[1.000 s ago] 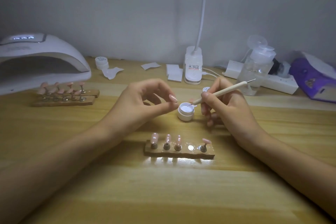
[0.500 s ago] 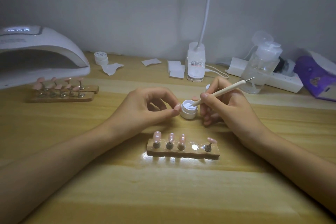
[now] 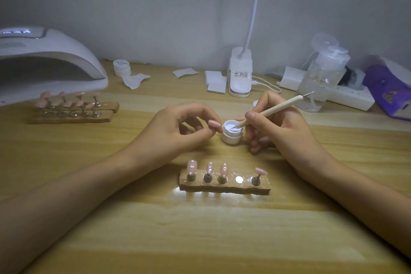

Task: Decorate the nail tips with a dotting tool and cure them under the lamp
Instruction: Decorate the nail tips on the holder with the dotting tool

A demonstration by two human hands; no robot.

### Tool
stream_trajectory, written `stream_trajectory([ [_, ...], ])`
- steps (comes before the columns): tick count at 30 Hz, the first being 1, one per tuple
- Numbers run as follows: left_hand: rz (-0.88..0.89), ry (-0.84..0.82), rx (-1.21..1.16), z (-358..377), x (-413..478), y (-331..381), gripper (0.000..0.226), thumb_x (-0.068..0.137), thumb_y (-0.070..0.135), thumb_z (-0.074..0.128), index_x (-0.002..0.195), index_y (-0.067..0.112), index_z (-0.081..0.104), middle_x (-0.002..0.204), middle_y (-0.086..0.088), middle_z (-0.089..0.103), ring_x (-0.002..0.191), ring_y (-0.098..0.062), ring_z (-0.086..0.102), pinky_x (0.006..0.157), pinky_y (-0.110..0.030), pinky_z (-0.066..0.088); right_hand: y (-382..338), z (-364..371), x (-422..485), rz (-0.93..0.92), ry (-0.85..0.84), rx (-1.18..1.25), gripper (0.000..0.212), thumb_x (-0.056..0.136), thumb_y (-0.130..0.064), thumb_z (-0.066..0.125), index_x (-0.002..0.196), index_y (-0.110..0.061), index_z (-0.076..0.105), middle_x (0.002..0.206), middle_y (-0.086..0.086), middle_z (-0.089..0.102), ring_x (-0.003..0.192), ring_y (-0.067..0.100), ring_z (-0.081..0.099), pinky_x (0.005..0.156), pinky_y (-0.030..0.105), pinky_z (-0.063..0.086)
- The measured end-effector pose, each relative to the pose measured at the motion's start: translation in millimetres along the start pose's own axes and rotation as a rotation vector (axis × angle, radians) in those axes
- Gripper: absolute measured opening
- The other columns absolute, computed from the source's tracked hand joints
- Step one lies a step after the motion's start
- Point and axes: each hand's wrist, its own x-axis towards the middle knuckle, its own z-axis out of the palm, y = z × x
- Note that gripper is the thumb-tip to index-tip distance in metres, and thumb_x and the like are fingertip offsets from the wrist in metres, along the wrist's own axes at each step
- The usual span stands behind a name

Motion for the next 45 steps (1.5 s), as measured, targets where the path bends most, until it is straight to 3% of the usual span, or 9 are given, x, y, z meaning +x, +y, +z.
stream_trajectory([
  [2, 0.004, 0.0, -0.001, 0.5, 0.0, -0.7, 0.011, 0.089, 0.008, 0.067, 0.087, 0.018, 0.072, 0.088, 0.015, 0.069, 0.079, -0.017, 0.06, 0.067, -0.016, 0.049, -0.9, 0.1, -0.4, -0.002, 0.005, 0.017, 0.019, 0.095, -0.014, 0.059, 0.082, -0.011, 0.046, 0.062, 0.005, 0.062, 0.056, 0.022, 0.058, 0.047, 0.028, 0.052],
  [5, 0.001, -0.001, -0.022, 1.0, -0.6, -1.2, 0.004, 0.085, 0.016, 0.074, 0.087, 0.019, 0.072, 0.083, 0.016, 0.068, 0.069, -0.004, 0.058, 0.064, -0.012, 0.047, -2.8, 0.3, -1.1, -0.018, 0.033, 0.058, 0.018, 0.096, -0.013, 0.058, 0.083, -0.01, 0.045, 0.061, 0.004, 0.061, 0.054, 0.018, 0.055, 0.046, 0.027, 0.051],
  [17, -0.013, -0.049, 0.04, -0.1, -0.9, -3.0, 0.013, 0.083, 0.011, 0.077, 0.082, 0.023, 0.074, 0.084, 0.01, 0.074, 0.072, -0.017, 0.068, 0.065, -0.015, 0.048, -6.6, -0.7, -2.5, -0.118, 0.107, 0.109, 0.017, 0.091, -0.023, 0.057, 0.085, -0.01, 0.047, 0.065, 0.003, 0.063, 0.058, 0.016, 0.059, 0.051, 0.024, 0.051],
  [22, 0.005, -0.075, 0.063, 0.4, -0.5, -1.1, 0.017, 0.081, 0.004, 0.077, 0.08, 0.021, 0.074, 0.083, 0.009, 0.072, 0.071, -0.003, 0.066, 0.067, -0.007, 0.045, -5.8, -1.1, -2.4, -0.125, 0.099, 0.118, 0.015, 0.091, -0.023, 0.057, 0.085, -0.011, 0.05, 0.065, 0.003, 0.062, 0.058, 0.016, 0.059, 0.052, 0.024, 0.051],
  [28, 0.012, -0.106, 0.088, 1.3, 0.1, -1.7, 0.017, 0.081, 0.002, 0.076, 0.079, 0.018, 0.072, 0.084, 0.014, 0.07, 0.078, -0.005, 0.067, 0.074, -0.011, 0.047, -6.1, -1.4, -2.8, -0.121, 0.109, 0.138, 0.018, 0.09, -0.023, 0.058, 0.083, -0.009, 0.049, 0.064, 0.003, 0.063, 0.056, 0.016, 0.06, 0.052, 0.022, 0.05],
  [45, -0.012, -0.126, 0.043, 0.0, 1.7, -3.2, 0.017, 0.08, -0.001, 0.076, 0.077, 0.015, 0.071, 0.077, 0.008, 0.073, 0.074, 0.0, 0.067, 0.071, -0.007, 0.045, -5.4, -3.1, -2.7, -0.083, 0.102, 0.141, 0.017, 0.09, -0.02, 0.062, 0.08, -0.011, 0.052, 0.066, 0.007, 0.067, 0.061, 0.018, 0.064, 0.055, 0.026, 0.054],
])
